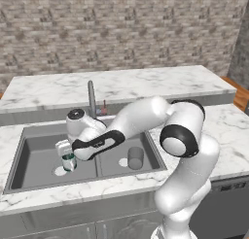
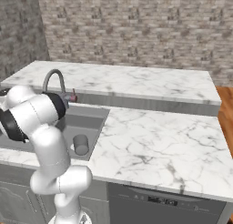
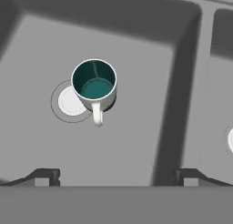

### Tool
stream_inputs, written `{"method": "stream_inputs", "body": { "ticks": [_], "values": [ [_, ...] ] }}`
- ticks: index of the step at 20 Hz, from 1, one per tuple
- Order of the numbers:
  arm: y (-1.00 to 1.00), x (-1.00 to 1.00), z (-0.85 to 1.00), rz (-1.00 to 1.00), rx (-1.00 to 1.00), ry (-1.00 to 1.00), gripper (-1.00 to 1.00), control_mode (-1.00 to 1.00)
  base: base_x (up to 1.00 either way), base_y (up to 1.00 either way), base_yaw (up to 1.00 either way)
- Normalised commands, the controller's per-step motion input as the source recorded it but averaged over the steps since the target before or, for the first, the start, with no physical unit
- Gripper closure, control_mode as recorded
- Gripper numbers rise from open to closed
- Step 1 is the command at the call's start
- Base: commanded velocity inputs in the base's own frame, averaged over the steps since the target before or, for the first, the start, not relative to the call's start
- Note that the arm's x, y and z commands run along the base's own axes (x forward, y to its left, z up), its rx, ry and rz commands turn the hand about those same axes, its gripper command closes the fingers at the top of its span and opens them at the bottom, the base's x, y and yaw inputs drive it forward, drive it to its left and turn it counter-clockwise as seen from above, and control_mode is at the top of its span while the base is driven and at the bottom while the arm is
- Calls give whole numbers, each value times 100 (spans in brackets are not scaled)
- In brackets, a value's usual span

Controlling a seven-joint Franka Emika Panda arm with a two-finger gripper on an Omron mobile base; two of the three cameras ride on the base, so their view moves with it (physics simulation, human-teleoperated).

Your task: Move any existing items from the left basin to the right basin for drying. Then move the mug from the counter to the left basin of the sink for washing.

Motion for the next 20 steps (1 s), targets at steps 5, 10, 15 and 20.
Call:
{"method": "stream_inputs", "body": {
  "ticks": [5,10,15,20],
  "values": [
    [-46,-24,75,-11,5,-1,-100,-100,0,0,0],
    [-50,-31,66,-10,8,0,-100,-100,0,0,0],
    [-62,-37,53,-9,11,0,-100,-100,0,0,0],
    [-70,-31,50,-7,11,0,-100,-100,0,0,0]
  ]
}}
